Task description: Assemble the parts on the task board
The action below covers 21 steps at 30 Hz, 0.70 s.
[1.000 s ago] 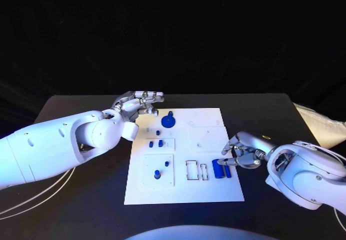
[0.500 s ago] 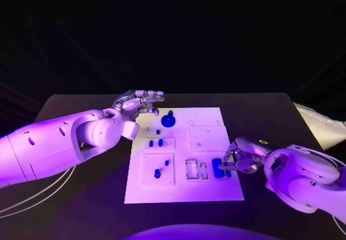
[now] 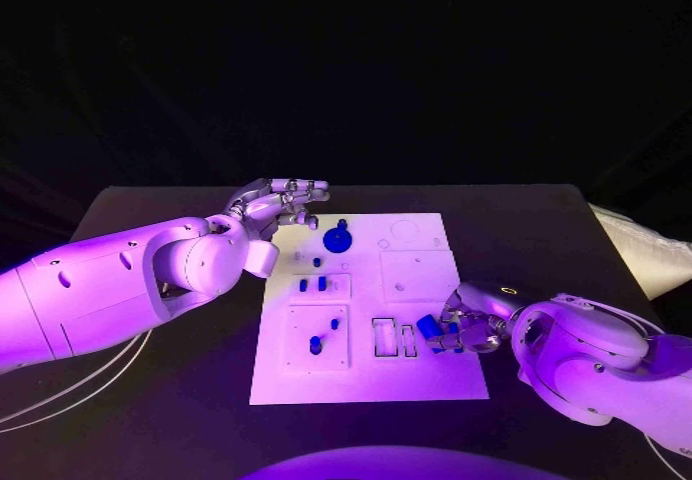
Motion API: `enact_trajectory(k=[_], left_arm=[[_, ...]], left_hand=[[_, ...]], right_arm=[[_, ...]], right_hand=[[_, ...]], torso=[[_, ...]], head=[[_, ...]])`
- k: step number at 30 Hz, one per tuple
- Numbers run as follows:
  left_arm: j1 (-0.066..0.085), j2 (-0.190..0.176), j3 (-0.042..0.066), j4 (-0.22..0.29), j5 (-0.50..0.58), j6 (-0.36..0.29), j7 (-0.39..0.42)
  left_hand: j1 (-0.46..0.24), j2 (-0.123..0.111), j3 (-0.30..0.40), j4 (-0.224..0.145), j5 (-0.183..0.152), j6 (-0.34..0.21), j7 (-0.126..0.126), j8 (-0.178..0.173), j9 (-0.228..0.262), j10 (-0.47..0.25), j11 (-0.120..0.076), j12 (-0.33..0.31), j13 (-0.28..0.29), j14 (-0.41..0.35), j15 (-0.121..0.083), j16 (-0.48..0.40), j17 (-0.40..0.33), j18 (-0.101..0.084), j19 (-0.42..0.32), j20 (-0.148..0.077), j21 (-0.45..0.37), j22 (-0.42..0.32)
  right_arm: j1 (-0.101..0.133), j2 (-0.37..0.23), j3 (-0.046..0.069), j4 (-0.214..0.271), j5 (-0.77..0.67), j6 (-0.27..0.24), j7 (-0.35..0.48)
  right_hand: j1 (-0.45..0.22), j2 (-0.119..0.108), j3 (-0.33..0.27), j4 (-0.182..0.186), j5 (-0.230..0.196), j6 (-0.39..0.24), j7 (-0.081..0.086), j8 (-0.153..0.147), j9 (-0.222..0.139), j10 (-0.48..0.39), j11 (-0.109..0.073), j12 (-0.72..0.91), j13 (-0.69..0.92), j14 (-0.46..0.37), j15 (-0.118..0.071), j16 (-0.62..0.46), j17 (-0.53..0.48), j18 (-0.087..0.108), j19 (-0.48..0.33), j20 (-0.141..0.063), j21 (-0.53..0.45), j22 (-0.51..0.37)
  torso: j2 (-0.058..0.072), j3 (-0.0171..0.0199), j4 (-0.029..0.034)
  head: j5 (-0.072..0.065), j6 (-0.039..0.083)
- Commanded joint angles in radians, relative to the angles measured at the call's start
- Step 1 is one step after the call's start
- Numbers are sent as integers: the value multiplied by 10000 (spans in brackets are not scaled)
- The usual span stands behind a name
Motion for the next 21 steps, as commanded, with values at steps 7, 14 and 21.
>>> enact_trajectory(k=[7, 14, 21], left_arm=[[-2, 0, 3, 11, -41, 211, 27], [-2, -11, 2, 18, -41, 219, 10], [-2, -29, 1, 24, -42, 219, 1]], left_hand=[[-30, 82, -48, 16, -36, -56, -11, 54, -17, -69, -5, 23, -15, -73, 18, -14, -11, 111, -3, 3, -61, -11], [-30, 82, -48, 16, -36, -56, -11, 54, -17, -69, -5, 23, -15, -73, 18, -14, -11, 111, -3, 3, -61, -11], [-30, 82, -48, 16, -36, -56, -11, 54, -17, -69, -5, 23, -15, -73, 18, -14, -11, 111, -3, 3, -61, -11]], right_arm=[[-173, 462, -5, -531, -125, 249, -136], [-238, 613, -5, -654, -2, 169, -155], [-246, 396, -2, -365, 416, -977, -64]], right_hand=[[108, 290, -93, 24, 167, 88, -24, 104, 41, 22, -24, 62, 98, 568, -29, 69, 23, -111, 47, 0, 67, 20], [129, 460, -122, 25, 291, 139, -44, 159, 73, 40, -40, 82, 171, 565, -39, 68, 25, -110, 42, -7, 68, 22], [335, 761, -96, -10, 989, 301, -117, 239, 171, 130, -111, 141, 329, 565, -99, 74, 43, -116, 60, -56, 85, 61]], torso=[[-1, -15, 12], [-7, -11, 2], [-7, 1, 5]], head=[[17, -13], [30, -3], [51, -2]])
